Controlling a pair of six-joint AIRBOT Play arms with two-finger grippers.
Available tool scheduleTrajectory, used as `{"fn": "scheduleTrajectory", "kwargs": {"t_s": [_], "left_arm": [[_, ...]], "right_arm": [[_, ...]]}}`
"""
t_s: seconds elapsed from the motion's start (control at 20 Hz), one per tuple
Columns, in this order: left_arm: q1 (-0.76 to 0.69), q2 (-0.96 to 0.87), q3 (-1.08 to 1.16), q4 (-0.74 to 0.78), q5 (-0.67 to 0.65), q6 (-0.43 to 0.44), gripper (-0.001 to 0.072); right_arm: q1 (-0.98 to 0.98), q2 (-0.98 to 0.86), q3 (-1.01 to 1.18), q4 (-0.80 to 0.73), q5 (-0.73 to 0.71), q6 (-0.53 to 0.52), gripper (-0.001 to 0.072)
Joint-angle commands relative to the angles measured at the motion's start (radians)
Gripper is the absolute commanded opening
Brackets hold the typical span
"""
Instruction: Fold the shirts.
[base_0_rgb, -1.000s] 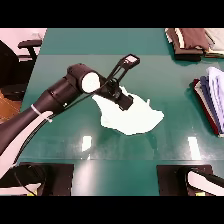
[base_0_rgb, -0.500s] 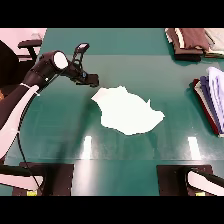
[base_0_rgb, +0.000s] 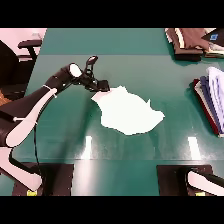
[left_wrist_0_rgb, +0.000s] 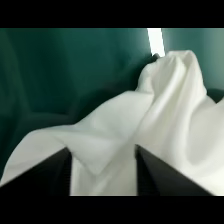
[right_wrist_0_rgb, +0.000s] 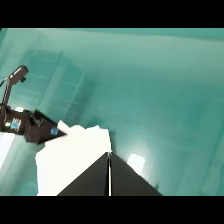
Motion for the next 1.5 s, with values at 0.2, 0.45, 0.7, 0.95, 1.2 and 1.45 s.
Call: {"fn": "scheduleTrajectory", "kwargs": {"t_s": [0.2, 0.45, 0.7, 0.95, 1.2, 1.45], "left_arm": [[0.041, -0.002, 0.069, -0.025, -0.061, 0.014, 0.0024], [0.128, 0.137, 0.085, 0.048, -0.143, 0.085, 0.0025], [0.132, 0.159, 0.084, 0.08, -0.205, 0.084, 0.0025], [0.132, 0.159, 0.084, 0.092, -0.232, 0.085, 0.0025], [0.132, 0.176, 0.085, 0.108, -0.245, 0.084, 0.0025], [0.147, 0.375, 0.107, 0.264, -0.238, 0.084, 0.0025]], "right_arm": [[-0.002, 0.07, -0.27, -0.117, 0.023, -0.001, 0.0017], [-0.002, 0.15, -0.707, -0.253, -0.006, 0.07, 0.0216], [0.092, 0.01, -0.994, -0.061, -0.237, 0.035, 0.051], [0.22, -0.181, -0.901, 0.006, -0.421, 0.021, 0.0427], [0.238, -0.251, -0.741, -0.005, -0.417, 0.004, 0.0016], [0.14, -0.045, -0.551, -0.09, -0.323, 0.005, 0.0015]]}}
